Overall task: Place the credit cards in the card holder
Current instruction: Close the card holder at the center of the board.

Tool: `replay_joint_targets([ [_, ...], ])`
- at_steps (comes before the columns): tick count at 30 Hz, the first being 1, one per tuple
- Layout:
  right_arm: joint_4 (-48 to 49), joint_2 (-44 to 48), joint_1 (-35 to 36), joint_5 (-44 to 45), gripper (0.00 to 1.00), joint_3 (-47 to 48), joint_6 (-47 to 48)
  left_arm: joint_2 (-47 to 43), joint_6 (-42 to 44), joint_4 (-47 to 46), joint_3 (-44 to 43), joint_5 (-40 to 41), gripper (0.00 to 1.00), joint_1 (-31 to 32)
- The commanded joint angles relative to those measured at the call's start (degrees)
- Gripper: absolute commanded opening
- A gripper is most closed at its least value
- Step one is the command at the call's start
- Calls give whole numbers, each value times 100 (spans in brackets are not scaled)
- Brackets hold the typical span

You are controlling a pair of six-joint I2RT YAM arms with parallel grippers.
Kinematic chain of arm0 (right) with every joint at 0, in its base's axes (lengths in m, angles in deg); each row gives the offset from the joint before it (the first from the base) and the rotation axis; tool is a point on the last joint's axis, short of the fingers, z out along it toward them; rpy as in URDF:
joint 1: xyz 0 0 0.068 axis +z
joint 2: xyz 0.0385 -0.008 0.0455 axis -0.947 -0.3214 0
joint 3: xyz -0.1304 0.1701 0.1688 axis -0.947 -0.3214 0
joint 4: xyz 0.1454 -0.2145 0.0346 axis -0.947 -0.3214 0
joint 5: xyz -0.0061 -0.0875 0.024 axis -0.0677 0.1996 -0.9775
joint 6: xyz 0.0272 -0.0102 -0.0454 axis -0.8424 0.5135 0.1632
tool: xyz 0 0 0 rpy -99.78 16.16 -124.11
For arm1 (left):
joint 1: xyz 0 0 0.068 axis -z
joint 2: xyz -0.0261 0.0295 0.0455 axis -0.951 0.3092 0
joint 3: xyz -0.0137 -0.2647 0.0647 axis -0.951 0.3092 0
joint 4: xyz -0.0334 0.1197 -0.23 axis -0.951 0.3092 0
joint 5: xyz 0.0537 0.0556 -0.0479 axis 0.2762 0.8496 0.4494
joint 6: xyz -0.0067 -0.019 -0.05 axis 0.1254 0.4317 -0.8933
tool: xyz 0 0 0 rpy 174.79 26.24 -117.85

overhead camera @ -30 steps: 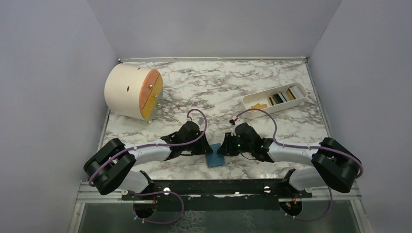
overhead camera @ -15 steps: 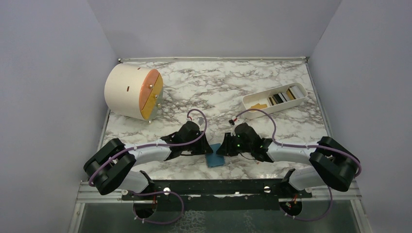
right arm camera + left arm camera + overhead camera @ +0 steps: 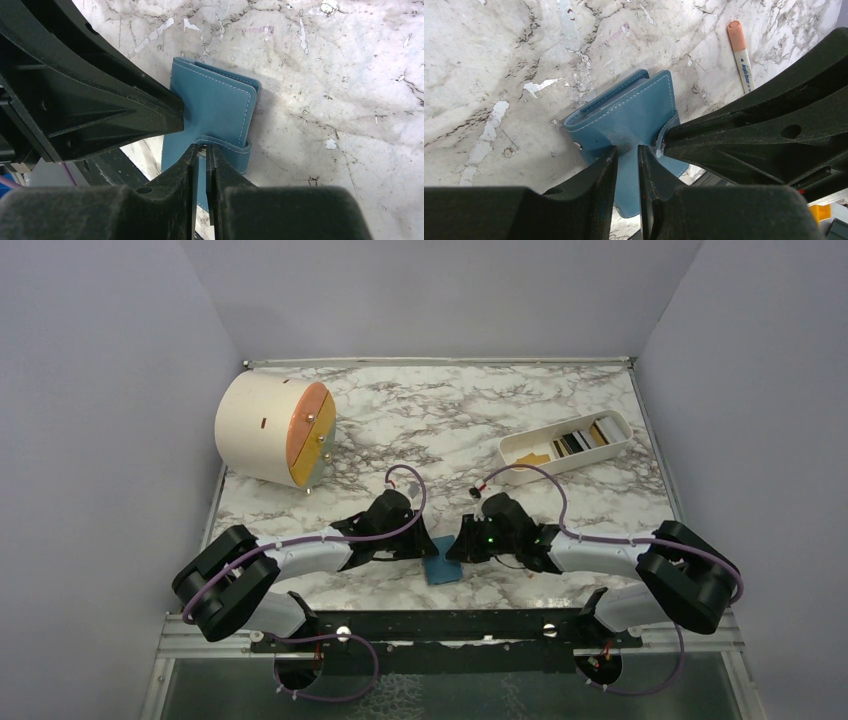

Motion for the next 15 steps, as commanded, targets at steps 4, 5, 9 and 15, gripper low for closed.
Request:
replay_joint_targets([
  [4,-631,-228,82,140,11,234,339,81,17,203,148,152,24,66],
  [5,-693,-262,100,180,11,268,363,80,17,210,151,151,24,68],
  [9,-868,-411,154,267,10,380,423,79,12,209,159,153,24,68],
  [15,-1142,-566,259,474,9,523,495,85,0,205,158,155,24,68],
])
